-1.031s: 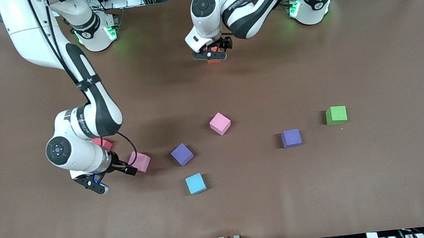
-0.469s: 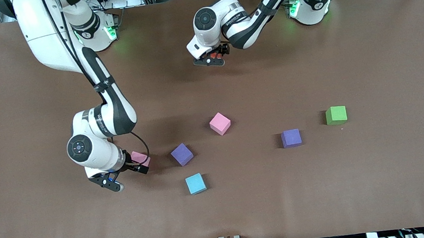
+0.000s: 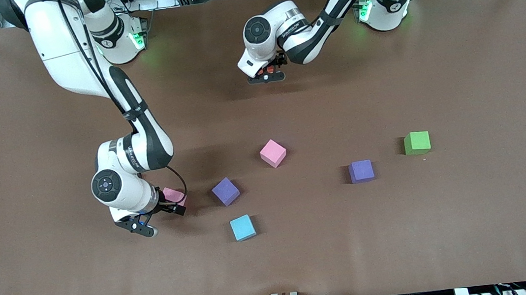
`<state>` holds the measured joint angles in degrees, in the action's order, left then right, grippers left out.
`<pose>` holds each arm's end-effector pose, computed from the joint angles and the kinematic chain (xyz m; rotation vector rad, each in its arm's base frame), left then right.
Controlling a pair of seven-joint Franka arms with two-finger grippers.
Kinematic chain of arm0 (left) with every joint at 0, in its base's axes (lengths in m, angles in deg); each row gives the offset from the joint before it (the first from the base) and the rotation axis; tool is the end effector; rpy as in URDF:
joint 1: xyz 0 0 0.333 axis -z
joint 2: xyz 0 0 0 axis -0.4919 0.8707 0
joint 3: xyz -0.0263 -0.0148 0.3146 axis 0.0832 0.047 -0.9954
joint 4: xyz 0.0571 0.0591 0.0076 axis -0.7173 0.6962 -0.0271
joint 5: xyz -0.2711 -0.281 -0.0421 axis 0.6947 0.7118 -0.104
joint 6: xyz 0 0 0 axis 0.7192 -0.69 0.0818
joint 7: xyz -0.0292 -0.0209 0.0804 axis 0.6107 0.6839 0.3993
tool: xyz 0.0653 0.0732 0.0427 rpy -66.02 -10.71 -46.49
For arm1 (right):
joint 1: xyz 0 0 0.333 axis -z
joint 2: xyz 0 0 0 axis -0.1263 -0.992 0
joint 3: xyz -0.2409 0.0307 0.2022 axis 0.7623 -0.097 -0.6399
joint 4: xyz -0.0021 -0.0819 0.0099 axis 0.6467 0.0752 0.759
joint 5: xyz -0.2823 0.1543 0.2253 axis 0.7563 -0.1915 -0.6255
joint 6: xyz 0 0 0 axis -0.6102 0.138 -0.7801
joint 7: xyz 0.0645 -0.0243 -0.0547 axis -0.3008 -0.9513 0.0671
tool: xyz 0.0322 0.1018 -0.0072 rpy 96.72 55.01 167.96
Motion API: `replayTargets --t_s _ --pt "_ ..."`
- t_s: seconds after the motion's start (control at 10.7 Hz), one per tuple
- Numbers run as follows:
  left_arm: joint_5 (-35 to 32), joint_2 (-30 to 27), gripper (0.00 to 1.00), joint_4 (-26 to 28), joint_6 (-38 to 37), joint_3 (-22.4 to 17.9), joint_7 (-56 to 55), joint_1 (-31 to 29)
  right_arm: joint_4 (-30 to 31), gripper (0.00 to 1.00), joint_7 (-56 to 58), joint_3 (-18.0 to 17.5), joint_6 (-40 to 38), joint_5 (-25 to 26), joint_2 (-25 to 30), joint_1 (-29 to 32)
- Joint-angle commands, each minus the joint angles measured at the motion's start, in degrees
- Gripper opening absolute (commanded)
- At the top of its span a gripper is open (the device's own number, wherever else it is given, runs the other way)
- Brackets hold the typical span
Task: Arrange blocks into number 1
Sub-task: 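Grasp the orange block with the left gripper while the right gripper grasps pale pink, then place the orange block with the left gripper while the right gripper carries pale pink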
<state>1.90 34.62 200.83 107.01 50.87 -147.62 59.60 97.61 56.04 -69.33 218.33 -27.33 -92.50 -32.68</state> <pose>0.2340 -0.5041 0.1945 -3.0709 -0.0202 0.4870 0.6681 0.1867 0.2012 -3.0266 0.6352 0.0261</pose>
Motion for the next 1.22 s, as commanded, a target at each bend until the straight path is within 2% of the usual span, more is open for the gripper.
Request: replayTargets --t_s 0.0,0.09,0.19,0.38,0.56,0.94,1.03,1.12 --pt "-1.2 0.6 0.52 -0.1 2.1 -0.9 -4.3 1.9 1.8 0.78 2.6 0.8 0.6 -0.3 0.5 -1.2" --pt "-1.2 0.7 0.16 -0.1 2.1 -0.9 -4.4 1.9 2.2 0.67 2.6 0.9 0.7 -0.3 0.7 -1.3" --pt "-1.2 0.6 0.0 -0.2 2.2 -0.9 -4.4 2.1 2.2 0.57 2.7 0.9 0.5 -0.3 0.8 -1.3" --pt "-1.3 0.5 0.0 -0.4 2.2 -0.9 -4.4 2.8 2.2 0.43 3.2 1.1 0.6 -0.4 1.1 -1.2" --pt "-1.6 0.5 0.0 -0.3 2.2 -0.9 -4.4 3.0 3.0 0.44 5.1 1.6 0.5 -0.4 2.5 -0.8" --pt "-1.8 0.6 0.0 -0.5 3.8 -1.0 -3.4 3.6 11.1 0.46 9.0 1.7 0.6 -0.4 14.0 -0.2" --pt "-1.8 0.6 0.26 -0.7 3.8 -1.1 -3.0 3.7 13.0 0.46 10.3 1.9 0.6 -0.3 16.4 -0.2" --pt "-2.0 0.5 0.79 -0.8 3.8 -1.1 -3.0 3.7 14.9 0.46 10.5 1.9 0.6 -0.2 18.4 -0.2"
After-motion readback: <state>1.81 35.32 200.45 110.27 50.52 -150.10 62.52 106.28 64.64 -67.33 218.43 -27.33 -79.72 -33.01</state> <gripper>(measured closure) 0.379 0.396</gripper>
